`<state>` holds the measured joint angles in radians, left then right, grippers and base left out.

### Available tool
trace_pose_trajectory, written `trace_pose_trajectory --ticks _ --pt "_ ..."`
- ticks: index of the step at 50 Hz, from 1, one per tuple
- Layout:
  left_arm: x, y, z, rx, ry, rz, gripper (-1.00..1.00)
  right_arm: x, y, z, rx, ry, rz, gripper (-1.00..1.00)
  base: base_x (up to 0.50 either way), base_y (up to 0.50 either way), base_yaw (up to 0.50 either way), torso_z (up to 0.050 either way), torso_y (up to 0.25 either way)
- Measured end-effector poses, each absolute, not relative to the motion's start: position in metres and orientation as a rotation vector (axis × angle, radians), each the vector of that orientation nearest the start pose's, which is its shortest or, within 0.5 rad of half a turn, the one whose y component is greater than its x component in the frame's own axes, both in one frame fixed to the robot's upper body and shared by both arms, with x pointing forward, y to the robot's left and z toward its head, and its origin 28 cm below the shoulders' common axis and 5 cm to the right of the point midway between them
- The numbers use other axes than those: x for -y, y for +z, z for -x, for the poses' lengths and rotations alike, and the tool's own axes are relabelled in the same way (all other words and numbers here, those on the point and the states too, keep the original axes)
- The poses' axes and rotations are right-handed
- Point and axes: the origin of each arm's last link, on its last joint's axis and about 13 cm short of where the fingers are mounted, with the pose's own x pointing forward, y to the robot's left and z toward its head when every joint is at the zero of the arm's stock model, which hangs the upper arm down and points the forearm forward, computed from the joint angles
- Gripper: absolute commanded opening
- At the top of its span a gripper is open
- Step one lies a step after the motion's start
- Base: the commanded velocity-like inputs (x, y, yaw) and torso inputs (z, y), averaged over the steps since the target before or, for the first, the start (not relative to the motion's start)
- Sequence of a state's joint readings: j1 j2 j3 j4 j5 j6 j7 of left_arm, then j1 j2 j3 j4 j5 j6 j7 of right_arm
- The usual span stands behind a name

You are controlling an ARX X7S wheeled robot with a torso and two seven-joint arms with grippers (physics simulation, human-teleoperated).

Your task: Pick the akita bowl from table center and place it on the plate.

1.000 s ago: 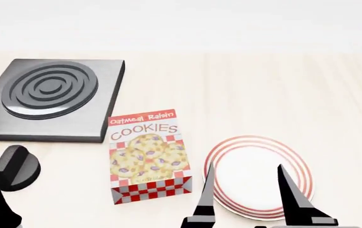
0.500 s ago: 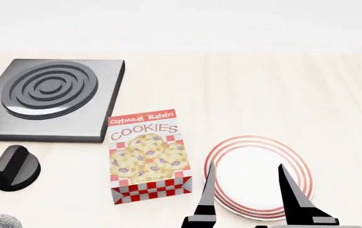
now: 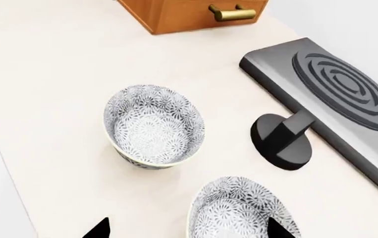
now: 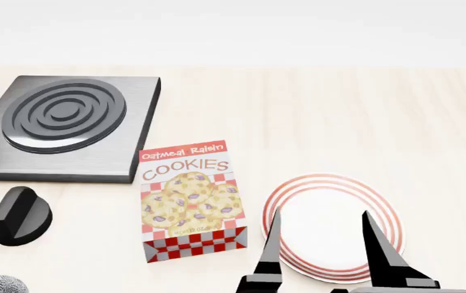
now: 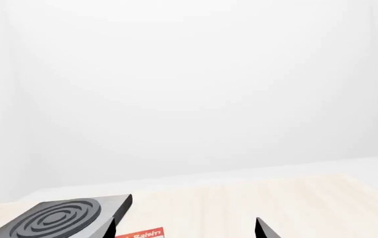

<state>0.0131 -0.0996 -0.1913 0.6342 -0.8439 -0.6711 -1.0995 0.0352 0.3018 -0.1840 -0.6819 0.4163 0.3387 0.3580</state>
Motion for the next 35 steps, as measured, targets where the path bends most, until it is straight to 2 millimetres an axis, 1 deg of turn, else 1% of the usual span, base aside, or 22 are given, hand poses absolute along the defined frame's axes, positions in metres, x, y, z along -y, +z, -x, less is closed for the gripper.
trace_pose_trajectory --ticks 11,22,35 --pt "-0.211 0.112 -0.183 -0.376 0.760 0.521 1.00 0.091 0.132 -0.188 0.252 0.070 -0.139 1.00 0.00 0.00 0.00 0.000 0.000" --pt "-0.209 0.112 -0.185 -0.413 0.748 0.544 1.00 0.091 0.132 -0.188 0.254 0.073 -0.137 1.00 0.00 0.00 0.00 0.000 0.000" --pt "-0.206 0.109 -0.193 -0.442 0.716 0.551 1.00 0.091 0.133 -0.188 0.254 0.073 -0.136 1.00 0.00 0.00 0.00 0.000 0.000"
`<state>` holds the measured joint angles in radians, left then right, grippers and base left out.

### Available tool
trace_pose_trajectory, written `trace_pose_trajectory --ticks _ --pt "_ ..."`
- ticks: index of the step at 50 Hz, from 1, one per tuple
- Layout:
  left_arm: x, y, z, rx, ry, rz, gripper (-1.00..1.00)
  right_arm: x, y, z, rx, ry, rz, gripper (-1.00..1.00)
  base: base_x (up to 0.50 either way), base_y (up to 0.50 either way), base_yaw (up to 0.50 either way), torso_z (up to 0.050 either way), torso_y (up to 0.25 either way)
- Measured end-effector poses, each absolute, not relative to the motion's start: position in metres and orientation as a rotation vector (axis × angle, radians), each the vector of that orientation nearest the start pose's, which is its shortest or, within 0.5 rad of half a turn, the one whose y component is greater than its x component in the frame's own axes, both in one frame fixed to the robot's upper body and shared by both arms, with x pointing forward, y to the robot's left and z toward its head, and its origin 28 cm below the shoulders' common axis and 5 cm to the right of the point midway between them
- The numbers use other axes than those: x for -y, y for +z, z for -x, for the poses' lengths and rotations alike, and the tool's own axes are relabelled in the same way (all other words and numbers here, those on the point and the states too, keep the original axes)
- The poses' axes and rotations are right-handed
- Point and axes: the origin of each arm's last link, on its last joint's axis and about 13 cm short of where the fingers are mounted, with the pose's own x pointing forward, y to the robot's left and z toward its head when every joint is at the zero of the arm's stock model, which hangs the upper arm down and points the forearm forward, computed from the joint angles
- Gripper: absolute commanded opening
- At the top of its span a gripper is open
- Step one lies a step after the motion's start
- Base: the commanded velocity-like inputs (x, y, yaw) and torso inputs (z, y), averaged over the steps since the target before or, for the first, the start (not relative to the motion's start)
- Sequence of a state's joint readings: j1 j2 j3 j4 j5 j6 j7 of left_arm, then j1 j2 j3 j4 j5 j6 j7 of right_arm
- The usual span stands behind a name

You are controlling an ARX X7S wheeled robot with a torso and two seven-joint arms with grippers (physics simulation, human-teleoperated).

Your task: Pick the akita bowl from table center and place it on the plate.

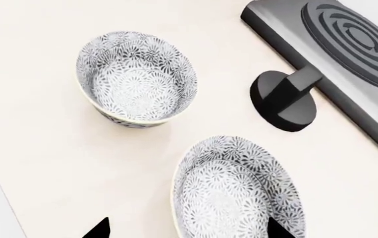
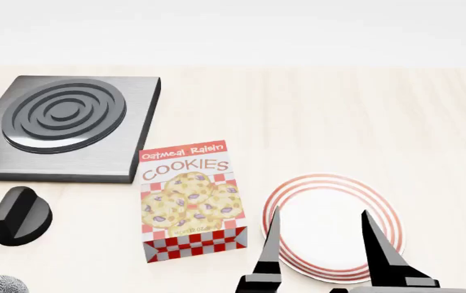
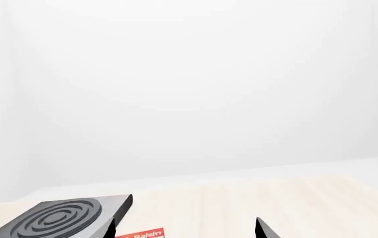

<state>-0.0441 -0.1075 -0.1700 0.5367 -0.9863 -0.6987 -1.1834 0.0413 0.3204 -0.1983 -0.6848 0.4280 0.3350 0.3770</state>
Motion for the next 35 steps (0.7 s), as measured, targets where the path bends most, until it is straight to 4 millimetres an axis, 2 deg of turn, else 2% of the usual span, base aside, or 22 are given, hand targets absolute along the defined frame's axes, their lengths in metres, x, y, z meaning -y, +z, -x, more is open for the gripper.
trace_pose_trajectory --ticks 21,35 --pt "-0.207 0.097 -0.206 -0.475 0.710 0.556 1.00 0.091 0.131 -0.188 0.256 0.072 -0.136 1.00 0.00 0.00 0.00 0.000 0.000" --pt "-0.208 0.096 -0.210 -0.479 0.703 0.609 1.00 0.091 0.132 -0.188 0.257 0.073 -0.136 1.00 0.00 0.00 0.00 0.000 0.000"
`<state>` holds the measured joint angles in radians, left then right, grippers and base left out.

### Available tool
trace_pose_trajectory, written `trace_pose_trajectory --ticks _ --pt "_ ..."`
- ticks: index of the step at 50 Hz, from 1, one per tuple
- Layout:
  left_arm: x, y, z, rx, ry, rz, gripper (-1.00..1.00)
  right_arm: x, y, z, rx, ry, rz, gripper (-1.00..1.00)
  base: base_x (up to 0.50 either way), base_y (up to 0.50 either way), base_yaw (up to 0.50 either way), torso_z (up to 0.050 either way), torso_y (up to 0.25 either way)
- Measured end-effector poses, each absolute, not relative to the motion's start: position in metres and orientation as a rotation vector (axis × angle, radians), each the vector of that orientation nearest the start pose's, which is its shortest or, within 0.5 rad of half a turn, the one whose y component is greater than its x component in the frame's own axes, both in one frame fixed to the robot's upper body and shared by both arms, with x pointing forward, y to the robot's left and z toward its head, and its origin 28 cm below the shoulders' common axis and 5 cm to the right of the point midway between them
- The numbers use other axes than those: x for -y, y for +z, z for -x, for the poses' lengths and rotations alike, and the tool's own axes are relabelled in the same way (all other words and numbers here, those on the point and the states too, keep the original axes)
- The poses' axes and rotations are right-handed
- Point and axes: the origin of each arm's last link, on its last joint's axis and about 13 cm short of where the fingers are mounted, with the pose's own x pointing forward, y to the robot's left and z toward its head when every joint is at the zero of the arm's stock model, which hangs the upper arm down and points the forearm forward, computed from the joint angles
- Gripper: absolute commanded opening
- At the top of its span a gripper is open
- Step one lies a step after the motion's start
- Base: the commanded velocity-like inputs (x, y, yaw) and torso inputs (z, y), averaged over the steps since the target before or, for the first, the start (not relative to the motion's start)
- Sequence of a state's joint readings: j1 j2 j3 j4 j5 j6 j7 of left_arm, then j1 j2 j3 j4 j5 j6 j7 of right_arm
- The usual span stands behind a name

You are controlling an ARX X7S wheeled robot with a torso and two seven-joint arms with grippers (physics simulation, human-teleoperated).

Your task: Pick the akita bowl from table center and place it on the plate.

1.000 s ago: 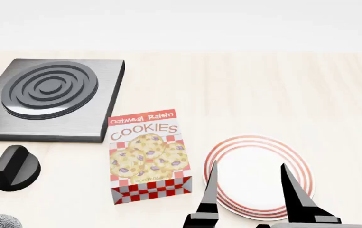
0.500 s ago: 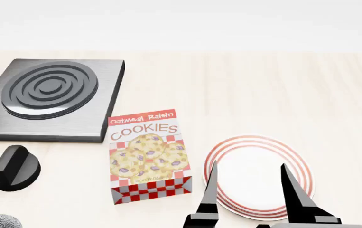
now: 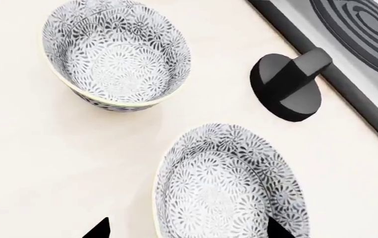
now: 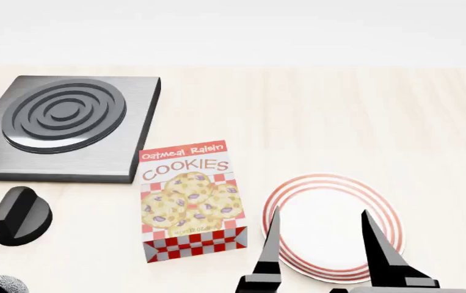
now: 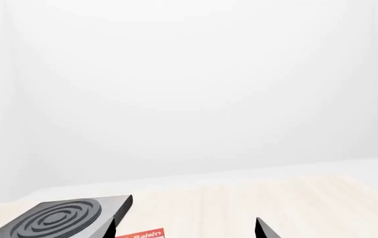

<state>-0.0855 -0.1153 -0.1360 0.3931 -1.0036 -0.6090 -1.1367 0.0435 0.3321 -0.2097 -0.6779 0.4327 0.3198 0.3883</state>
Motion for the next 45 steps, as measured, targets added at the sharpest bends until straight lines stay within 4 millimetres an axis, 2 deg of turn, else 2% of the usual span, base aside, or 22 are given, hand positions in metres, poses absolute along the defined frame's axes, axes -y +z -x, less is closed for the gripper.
trace_pose_trajectory --ticks 19,45 --pt "-0.209 0.096 -0.213 -0.462 0.683 0.687 1.00 0.090 0.132 -0.188 0.257 0.078 -0.134 1.00 0.00 0.00 0.00 0.000 0.000" --pt "-0.210 0.089 -0.222 -0.464 0.688 0.696 1.00 0.091 0.132 -0.188 0.258 0.083 -0.133 1.00 0.00 0.00 0.00 0.000 0.000"
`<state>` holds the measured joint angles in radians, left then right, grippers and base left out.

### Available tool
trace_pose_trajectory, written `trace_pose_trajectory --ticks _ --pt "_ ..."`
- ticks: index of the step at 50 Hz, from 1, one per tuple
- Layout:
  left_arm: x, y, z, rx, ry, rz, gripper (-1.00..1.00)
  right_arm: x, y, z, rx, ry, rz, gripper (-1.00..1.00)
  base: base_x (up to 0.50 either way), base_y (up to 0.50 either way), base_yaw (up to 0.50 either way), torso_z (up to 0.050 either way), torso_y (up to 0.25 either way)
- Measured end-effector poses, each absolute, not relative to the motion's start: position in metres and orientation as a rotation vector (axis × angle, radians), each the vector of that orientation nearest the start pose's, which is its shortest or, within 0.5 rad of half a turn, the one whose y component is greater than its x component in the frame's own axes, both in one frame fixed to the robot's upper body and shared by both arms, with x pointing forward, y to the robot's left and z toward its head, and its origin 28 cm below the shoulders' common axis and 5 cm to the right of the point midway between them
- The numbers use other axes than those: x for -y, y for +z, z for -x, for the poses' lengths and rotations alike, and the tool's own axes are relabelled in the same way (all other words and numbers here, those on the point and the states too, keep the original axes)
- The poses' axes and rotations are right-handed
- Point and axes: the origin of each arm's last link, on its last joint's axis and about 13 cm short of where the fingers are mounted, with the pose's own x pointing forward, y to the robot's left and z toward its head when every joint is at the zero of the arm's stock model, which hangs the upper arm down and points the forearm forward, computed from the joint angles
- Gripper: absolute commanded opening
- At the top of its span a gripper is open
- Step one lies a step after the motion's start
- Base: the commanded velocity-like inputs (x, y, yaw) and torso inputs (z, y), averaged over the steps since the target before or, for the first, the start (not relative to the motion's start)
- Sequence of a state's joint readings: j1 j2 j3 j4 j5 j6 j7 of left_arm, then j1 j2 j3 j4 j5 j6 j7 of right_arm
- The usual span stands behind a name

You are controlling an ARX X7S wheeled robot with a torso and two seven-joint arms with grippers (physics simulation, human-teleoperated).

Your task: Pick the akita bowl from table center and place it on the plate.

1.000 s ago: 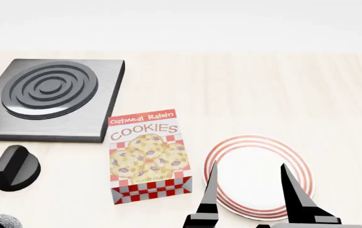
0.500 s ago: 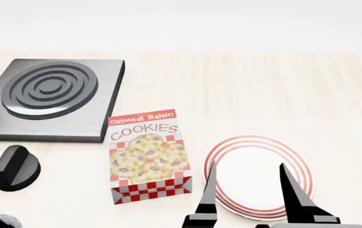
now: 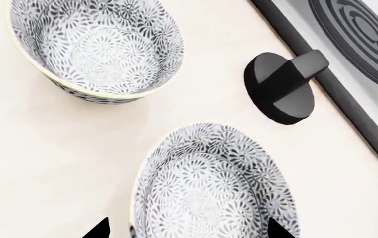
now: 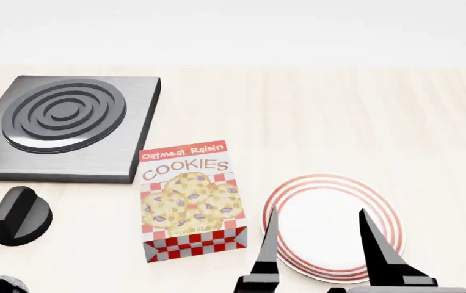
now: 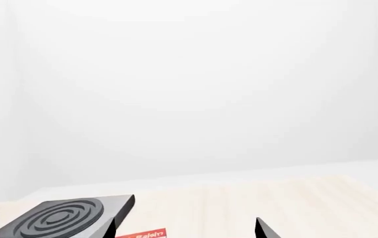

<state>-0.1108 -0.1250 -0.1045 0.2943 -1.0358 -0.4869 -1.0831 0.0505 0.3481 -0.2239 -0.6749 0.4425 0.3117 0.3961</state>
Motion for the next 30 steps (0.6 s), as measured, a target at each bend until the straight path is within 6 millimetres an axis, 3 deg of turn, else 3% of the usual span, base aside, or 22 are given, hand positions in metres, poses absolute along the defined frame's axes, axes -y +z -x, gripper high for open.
trace_pose_trajectory --ticks 30 --pt "-0.2077 0.0803 -0.2299 -0.495 0.697 0.679 1.00 0.0905 0.1327 -0.1884 0.257 0.086 -0.143 1.00 0.00 0.00 0.00 0.000 0.000"
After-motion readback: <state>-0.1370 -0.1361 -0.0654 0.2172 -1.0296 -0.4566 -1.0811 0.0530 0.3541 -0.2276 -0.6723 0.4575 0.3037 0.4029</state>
